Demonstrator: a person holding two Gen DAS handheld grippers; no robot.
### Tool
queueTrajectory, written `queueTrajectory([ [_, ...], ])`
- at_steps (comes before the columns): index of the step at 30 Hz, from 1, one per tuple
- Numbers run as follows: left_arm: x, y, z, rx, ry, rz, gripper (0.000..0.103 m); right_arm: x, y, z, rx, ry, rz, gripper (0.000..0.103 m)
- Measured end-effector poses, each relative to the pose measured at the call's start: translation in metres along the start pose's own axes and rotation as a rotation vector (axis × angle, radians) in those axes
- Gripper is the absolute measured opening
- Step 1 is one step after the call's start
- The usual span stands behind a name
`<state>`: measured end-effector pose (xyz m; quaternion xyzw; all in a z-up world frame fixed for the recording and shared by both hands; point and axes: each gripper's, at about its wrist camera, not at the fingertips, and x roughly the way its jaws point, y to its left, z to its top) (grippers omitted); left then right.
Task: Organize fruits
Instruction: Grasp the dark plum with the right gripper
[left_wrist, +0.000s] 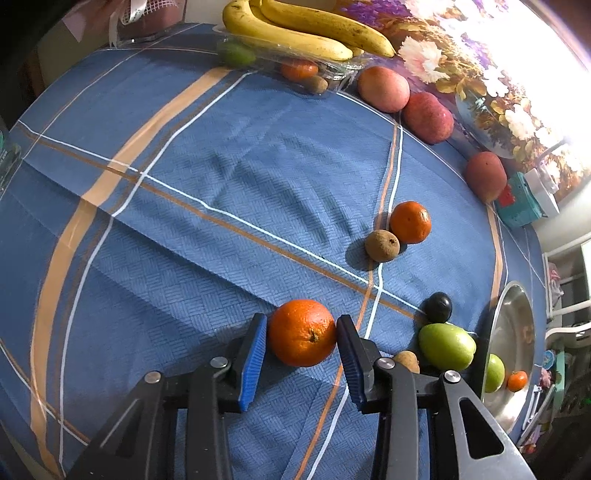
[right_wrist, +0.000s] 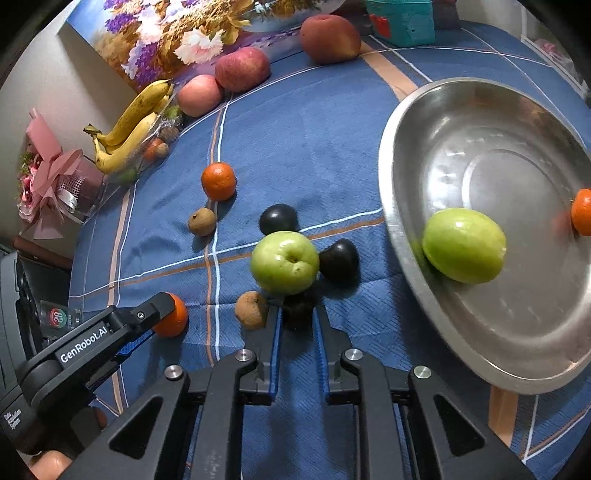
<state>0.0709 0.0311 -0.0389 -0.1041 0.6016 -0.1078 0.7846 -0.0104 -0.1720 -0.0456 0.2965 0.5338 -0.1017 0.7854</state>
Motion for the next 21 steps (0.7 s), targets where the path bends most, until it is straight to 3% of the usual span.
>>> queueTrajectory([
  [14, 0.001, 0.005, 0.001, -0.033, 0.002, -0.010, 0.041, -0.011, -0.012, 0.002, 0.037, -0.018, -0.038, 0.017],
  [18, 0.001, 0.005, 0.002, -0.032, 0.002, -0.011, 0.041, -0.014, -0.010, 0.004, 0.033, -0.026, -0.021, 0.027],
  [21, 0.001, 0.005, 0.002, -0.031, 0.002, -0.010, 0.041, -0.006, -0.007, 0.004, 0.029, -0.010, -0.018, 0.029],
])
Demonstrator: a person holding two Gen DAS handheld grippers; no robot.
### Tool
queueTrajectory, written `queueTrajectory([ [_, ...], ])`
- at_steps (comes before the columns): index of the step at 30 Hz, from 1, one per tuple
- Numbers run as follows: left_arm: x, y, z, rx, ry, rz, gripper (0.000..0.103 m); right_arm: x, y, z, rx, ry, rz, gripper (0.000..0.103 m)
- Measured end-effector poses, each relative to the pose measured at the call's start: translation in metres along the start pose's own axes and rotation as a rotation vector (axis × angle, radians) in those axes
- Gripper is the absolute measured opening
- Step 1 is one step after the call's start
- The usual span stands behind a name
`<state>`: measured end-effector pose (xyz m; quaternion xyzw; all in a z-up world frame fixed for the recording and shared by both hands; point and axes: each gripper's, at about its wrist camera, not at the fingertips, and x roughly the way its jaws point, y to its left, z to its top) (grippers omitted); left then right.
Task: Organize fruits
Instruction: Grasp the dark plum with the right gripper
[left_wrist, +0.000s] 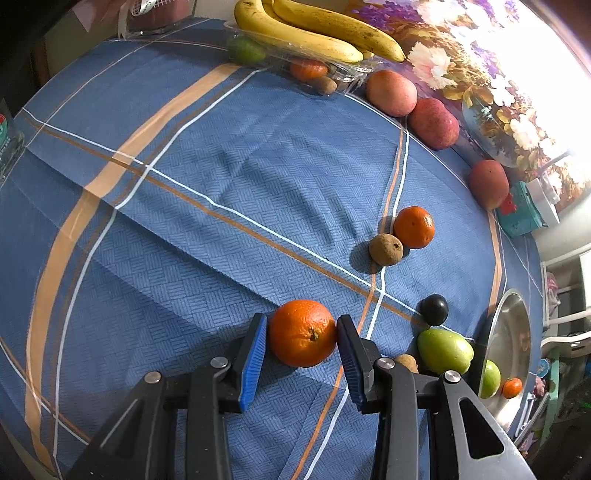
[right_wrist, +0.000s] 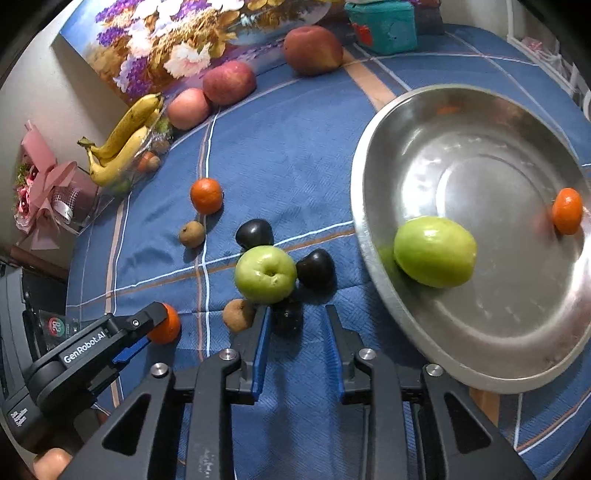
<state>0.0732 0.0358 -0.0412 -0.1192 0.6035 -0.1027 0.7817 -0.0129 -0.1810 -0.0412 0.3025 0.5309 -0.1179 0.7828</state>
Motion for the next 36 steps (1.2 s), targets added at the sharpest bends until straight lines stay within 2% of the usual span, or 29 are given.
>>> queueTrajectory([
  [13, -0.001, -0.003, 0.002, 0.019, -0.012, 0.021, 0.041, 0.020, 0.008, 0.000, -0.008, 0.033, 0.023, 0.029],
  [26, -0.001, -0.004, 0.002, 0.028, -0.016, 0.029, 0.041, 0.025, 0.002, 0.001, 0.058, 0.043, 0.074, 0.029],
  [36, 0.000, -0.004, 0.001, 0.027, -0.016, 0.030, 0.041, 0.026, 0.010, 0.000, 0.006, 0.045, 0.060, 0.024],
])
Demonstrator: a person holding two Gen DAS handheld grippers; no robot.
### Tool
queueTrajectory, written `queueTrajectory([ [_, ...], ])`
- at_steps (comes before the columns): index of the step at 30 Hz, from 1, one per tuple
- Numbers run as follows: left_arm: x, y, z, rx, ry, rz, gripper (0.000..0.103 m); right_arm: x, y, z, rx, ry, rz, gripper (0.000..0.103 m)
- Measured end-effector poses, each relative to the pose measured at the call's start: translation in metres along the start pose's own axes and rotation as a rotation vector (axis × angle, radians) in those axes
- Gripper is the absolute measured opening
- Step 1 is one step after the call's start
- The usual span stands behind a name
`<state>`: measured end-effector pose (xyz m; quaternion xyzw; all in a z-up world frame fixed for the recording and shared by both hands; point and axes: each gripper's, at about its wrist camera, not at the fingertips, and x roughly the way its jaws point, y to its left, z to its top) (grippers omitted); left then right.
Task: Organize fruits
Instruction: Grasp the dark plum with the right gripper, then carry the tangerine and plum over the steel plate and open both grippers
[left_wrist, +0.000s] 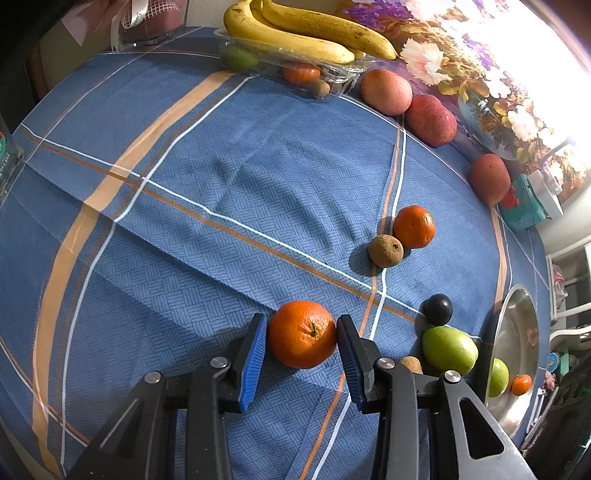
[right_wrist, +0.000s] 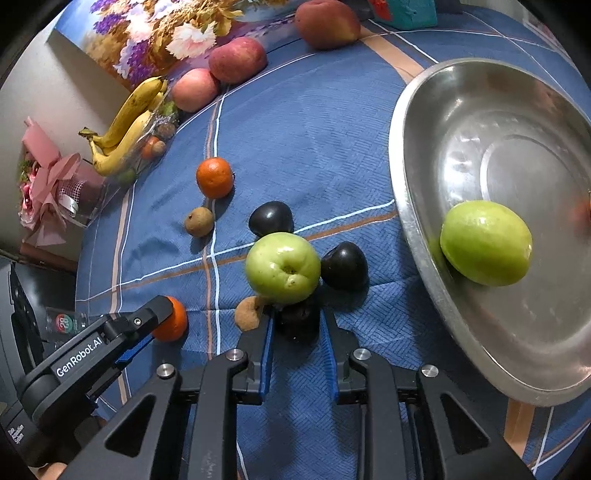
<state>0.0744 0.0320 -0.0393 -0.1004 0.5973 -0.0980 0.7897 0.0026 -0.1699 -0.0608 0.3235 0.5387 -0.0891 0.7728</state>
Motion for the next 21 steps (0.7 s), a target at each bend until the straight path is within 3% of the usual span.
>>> queueTrajectory([
  [13, -0.011, 0.010, 0.000, -0.051, -0.037, 0.001, 0.040, -0.010, -0.002, 0.000, -0.015, -0.023, -0.004, 0.024],
  [21, -0.040, 0.007, 0.006, -0.054, -0.122, -0.042, 0.040, -0.031, 0.001, -0.001, -0.031, -0.061, 0.019, 0.024],
])
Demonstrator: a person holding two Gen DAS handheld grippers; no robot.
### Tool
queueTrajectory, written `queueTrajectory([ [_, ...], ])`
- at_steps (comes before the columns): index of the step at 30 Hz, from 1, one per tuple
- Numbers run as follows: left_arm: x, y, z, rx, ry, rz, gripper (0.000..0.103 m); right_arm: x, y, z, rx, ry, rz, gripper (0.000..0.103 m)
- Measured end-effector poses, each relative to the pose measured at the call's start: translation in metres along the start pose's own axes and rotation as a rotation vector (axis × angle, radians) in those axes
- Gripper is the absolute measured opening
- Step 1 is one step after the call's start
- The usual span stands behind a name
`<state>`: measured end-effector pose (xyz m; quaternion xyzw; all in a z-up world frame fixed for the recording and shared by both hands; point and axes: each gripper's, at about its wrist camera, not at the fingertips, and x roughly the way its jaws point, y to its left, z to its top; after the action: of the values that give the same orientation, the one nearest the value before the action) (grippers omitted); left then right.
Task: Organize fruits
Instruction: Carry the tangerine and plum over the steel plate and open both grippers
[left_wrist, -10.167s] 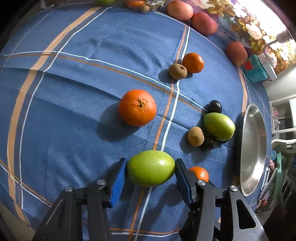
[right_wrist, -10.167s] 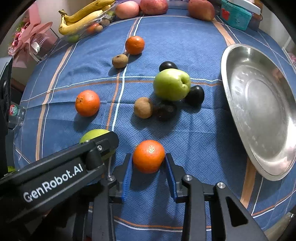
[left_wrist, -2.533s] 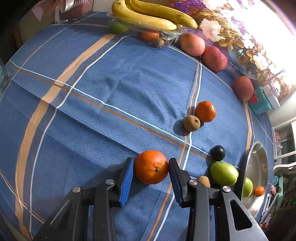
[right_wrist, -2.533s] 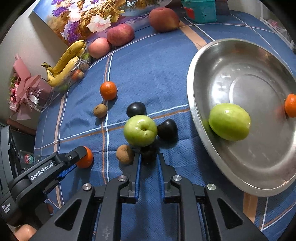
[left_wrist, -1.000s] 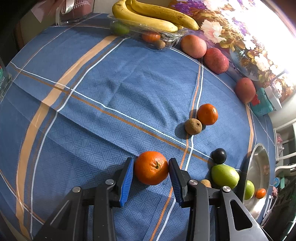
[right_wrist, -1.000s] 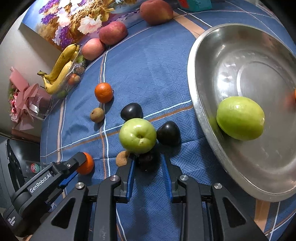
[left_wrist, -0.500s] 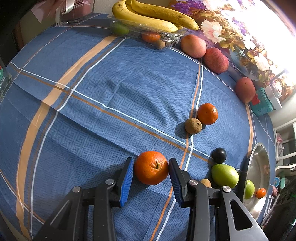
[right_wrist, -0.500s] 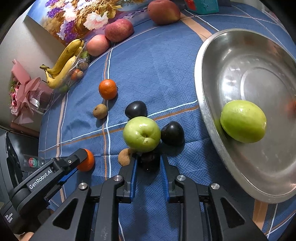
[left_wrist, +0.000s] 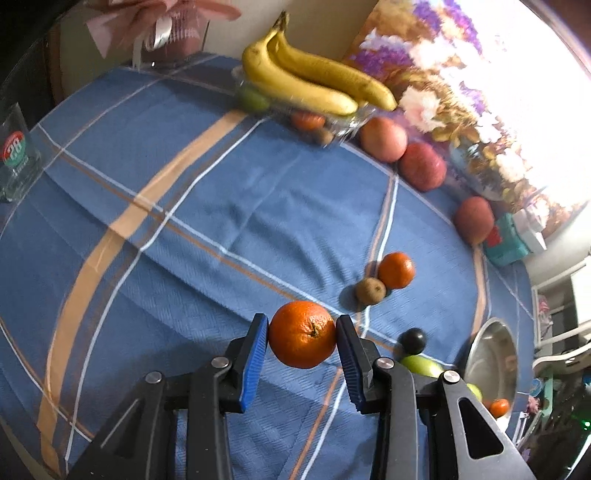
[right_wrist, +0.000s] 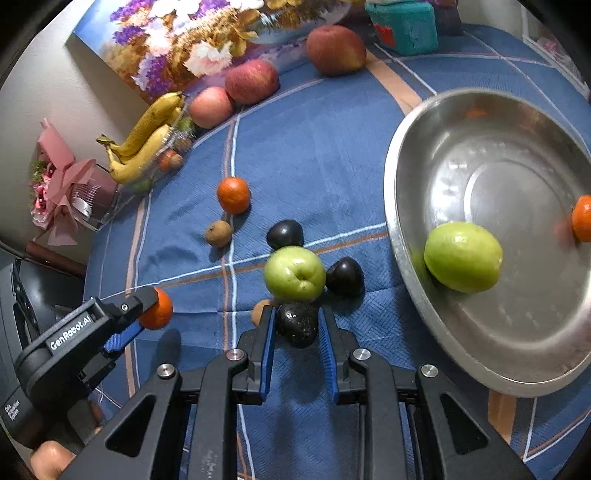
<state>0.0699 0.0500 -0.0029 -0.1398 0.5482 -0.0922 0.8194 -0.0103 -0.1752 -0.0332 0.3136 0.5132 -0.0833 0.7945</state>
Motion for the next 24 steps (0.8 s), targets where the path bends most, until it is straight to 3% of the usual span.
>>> queueTrajectory([
  [14, -0.006, -0.014, 0.003, 0.024, -0.019, -0.021, 0.040, -0.036, -0.003, -0.001, 0.002, -0.079, -0.005, 0.024],
  [24, -0.008, -0.059, -0.013, 0.166, -0.014, -0.055, 0.040, -0.068, -0.061, 0.009, 0.168, -0.163, -0.126, 0.024],
])
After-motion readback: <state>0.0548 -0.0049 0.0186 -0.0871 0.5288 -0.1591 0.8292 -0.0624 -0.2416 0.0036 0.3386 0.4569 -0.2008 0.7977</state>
